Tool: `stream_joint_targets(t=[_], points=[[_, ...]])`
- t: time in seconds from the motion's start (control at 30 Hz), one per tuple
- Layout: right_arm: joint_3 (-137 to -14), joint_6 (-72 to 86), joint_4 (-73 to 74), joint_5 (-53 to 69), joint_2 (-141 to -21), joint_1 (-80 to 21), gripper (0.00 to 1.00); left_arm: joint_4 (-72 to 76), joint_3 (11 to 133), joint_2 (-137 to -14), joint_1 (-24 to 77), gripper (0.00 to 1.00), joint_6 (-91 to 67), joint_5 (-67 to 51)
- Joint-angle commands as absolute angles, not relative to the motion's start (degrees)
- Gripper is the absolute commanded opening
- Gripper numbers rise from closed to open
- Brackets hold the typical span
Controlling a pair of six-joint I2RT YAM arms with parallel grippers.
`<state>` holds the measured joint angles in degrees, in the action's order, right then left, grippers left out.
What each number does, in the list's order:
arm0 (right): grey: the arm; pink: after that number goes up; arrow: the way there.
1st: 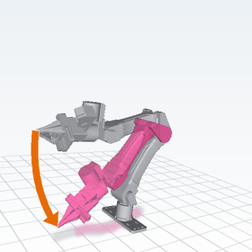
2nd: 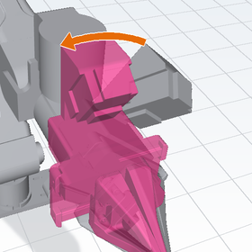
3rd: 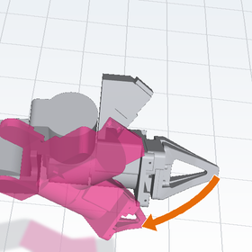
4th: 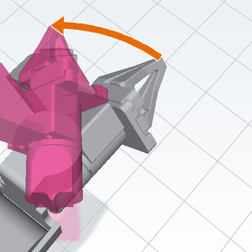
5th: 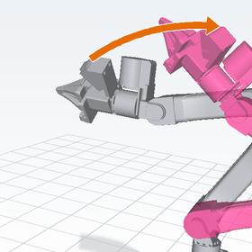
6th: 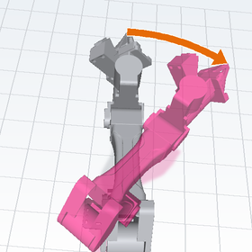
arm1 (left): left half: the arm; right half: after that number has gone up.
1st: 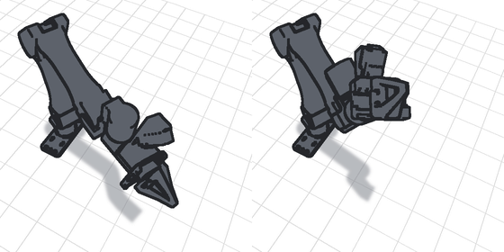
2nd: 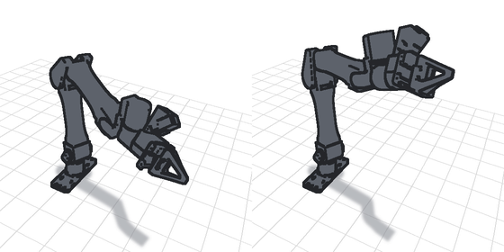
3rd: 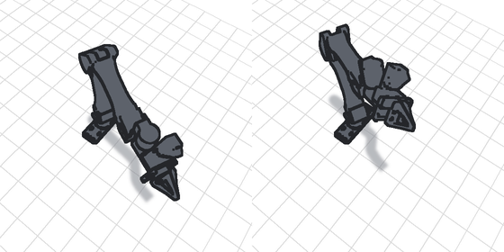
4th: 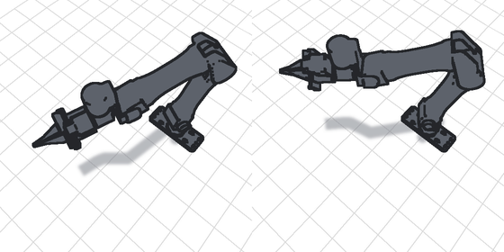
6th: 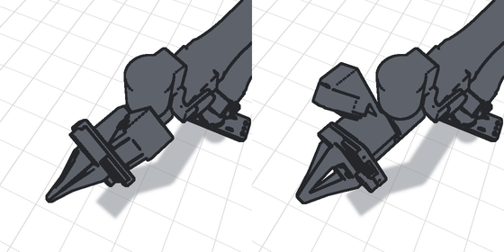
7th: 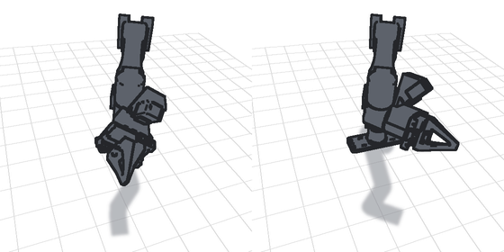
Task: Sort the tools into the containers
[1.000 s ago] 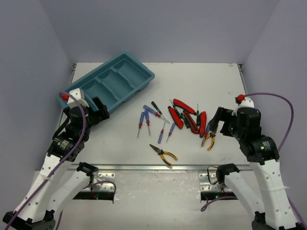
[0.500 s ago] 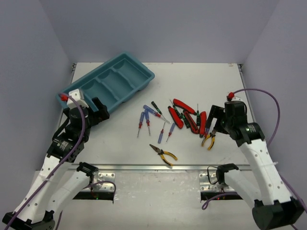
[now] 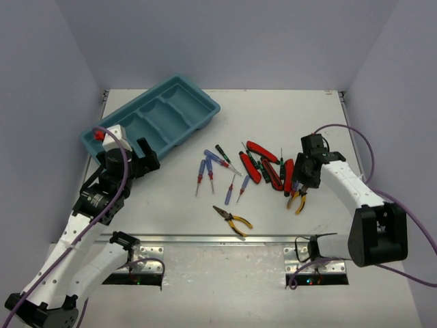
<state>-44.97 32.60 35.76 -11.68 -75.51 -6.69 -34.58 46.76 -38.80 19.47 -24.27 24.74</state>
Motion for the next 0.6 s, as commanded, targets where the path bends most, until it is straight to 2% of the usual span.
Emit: stream_joint_targets(t=[0.0,0.17,0.23,0.3,0.57], points=[[-44.6,32.4,28.5,-10.3,-79.7,-5.4,0.47,-32.0,46.1,-38.8,19.9,1.0,-23.7,23.2],[-44.1,31.9,24.7,-8.1,-85.1,-5.0,0.38,-31.6,46.1,-39.0,20.0,1.0,-23.2,22.2],[-43.8,31.9,23.5,-8.0,-87.1,-5.0,0.29,-31.6,46.1,-39.1,20.0,1.0,-23.1,22.2],[-43.4,32.1,23.0,-8.2,-88.8,-4.9,0.26,-31.6,46.1,-39.2,20.0,1.0,-23.0,22.2],[-40.1,34.6,22.0,-9.0,-90.3,-4.8,0.26,-31.6,46.5,-40.0,19.9,1.0,-22.9,21.4]])
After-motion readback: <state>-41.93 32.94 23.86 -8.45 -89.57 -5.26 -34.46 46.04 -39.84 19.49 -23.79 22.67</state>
